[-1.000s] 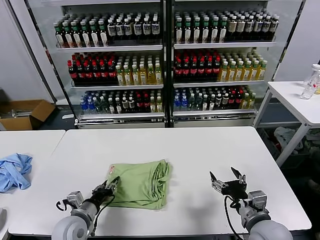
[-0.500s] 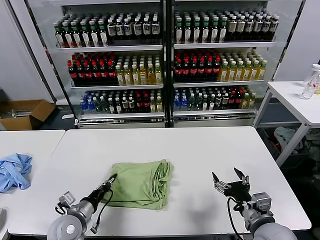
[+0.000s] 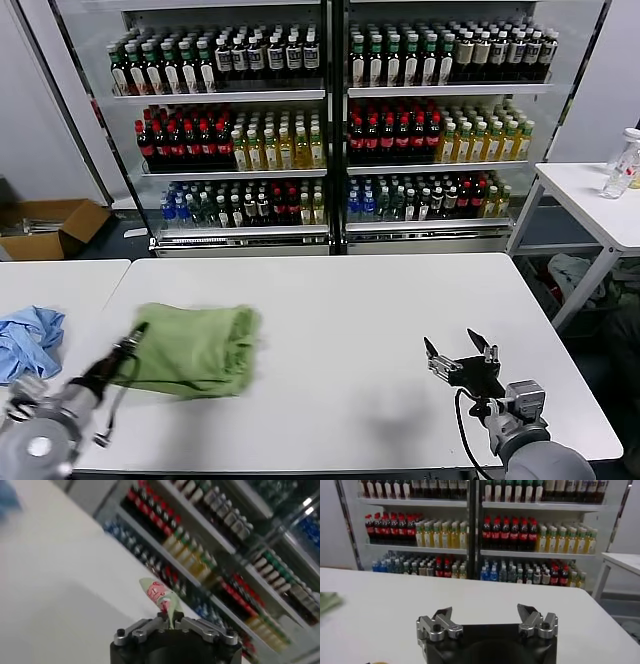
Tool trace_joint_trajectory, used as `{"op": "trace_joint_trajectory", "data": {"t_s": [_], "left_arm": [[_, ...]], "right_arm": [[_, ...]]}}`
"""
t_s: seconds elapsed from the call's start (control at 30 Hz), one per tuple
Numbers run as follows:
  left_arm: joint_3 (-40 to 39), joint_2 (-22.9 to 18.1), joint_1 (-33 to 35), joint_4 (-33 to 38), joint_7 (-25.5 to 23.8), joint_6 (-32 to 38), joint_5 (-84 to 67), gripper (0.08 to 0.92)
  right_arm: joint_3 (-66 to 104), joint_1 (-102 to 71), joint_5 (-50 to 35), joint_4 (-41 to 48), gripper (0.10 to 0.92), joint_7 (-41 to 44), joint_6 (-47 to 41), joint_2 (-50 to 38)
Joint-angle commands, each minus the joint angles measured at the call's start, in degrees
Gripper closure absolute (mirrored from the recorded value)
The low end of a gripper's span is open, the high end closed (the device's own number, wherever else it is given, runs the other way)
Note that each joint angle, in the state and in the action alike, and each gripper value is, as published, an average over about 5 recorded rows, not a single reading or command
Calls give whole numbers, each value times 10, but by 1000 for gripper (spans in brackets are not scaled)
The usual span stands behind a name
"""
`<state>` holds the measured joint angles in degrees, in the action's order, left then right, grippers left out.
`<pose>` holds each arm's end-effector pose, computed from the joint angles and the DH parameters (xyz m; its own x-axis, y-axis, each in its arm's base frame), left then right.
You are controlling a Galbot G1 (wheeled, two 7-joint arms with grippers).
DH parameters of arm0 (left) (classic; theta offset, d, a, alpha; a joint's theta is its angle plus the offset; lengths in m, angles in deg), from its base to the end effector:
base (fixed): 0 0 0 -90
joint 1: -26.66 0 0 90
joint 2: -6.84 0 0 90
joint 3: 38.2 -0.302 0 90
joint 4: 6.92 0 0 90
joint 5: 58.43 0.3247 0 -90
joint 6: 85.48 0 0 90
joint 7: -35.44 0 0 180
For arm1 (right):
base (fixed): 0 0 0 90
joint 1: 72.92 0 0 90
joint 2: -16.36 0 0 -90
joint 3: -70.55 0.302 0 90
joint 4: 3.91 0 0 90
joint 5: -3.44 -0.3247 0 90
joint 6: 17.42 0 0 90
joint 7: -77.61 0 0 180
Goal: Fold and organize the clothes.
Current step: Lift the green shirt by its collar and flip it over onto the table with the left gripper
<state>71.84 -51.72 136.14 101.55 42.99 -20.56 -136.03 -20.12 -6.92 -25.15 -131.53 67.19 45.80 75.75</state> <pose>0.2345 0.1939 -0.2048 -0.9534 0.0774 0.2915 -0.1318 0.7626 -0.6334 0.1980 -0.0503 -0.1876 -0.9423 -0.1368 0.3056 -0.1568 0.9867 -0.0418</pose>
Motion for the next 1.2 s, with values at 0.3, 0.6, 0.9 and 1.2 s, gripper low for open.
{"op": "trace_joint_trajectory", "data": {"t_s": [0.3, 0.6, 0.9, 1.2], "left_arm": [[-334, -116, -79, 121, 58, 37, 225, 889], [-423, -192, -173, 43, 83, 41, 201, 889], [-460, -247, -238, -43, 100, 48, 188, 889], [-487, -243, -221, -76, 28, 44, 371, 864]], "right_arm": [[-15, 4, 23, -1, 203, 2, 11, 21], [-10, 5, 28, 4, 203, 4, 17, 32], [-12, 16, 22, 20, 203, 7, 23, 30], [-29, 51, 8, 43, 203, 10, 23, 18]]}}
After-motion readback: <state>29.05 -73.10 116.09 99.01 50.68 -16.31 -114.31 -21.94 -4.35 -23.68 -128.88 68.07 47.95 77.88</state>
